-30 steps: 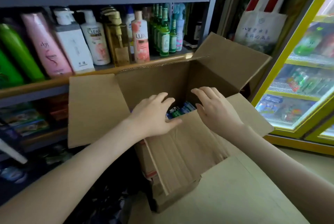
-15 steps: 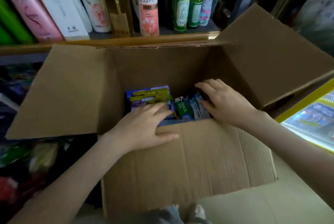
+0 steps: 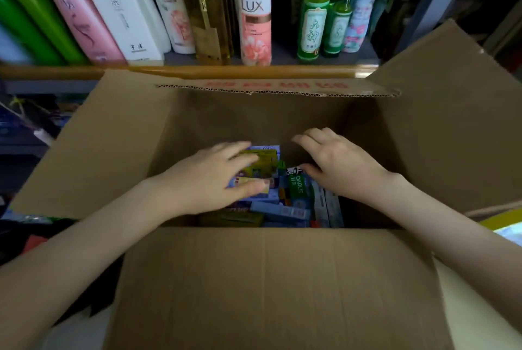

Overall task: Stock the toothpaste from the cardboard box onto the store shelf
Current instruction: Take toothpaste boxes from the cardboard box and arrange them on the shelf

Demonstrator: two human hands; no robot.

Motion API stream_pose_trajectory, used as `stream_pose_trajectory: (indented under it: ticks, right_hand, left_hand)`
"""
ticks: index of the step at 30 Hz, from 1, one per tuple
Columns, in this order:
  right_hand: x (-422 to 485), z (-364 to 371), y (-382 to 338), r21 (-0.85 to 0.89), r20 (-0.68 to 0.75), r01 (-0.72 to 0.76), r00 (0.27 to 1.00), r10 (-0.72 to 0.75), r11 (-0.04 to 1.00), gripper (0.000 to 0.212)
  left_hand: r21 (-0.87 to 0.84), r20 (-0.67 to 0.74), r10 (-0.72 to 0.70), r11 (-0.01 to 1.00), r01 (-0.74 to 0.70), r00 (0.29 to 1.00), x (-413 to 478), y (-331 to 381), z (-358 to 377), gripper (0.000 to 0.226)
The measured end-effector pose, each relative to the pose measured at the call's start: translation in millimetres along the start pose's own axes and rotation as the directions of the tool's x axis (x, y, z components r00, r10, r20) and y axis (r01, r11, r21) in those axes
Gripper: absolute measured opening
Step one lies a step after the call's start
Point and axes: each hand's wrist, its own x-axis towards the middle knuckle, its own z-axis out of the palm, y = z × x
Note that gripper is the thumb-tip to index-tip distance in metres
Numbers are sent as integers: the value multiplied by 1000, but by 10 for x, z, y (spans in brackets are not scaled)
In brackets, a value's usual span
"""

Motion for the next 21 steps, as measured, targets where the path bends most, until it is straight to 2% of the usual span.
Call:
stream_pose_trajectory:
  ticks: [2, 4, 7, 13, 21]
  right_hand:
    - [35, -4, 67, 11, 7, -47, 999, 47, 999, 60]
    - [77, -9, 122, 8, 16, -98, 995, 98, 995, 66]
    - [151, -3, 153, -5, 28, -145, 989, 145, 989, 71]
    - [291, 86, 88, -23, 79, -167, 983, 169, 986, 73]
    - [531, 105, 58, -63, 42, -203, 978, 206, 977, 73]
  left_hand:
    - [216, -59, -10, 976, 23, 998, 237, -119, -93, 93]
    - [343, -115, -3, 939, 42, 993, 472, -237, -173, 88]
    - [410, -184, 10, 910, 68, 983, 752, -418, -250, 94]
    - [547, -200, -6, 829, 116, 980, 1049, -656, -221, 101]
    - [563, -279, 33, 815, 136, 960, 1245, -892, -249, 103]
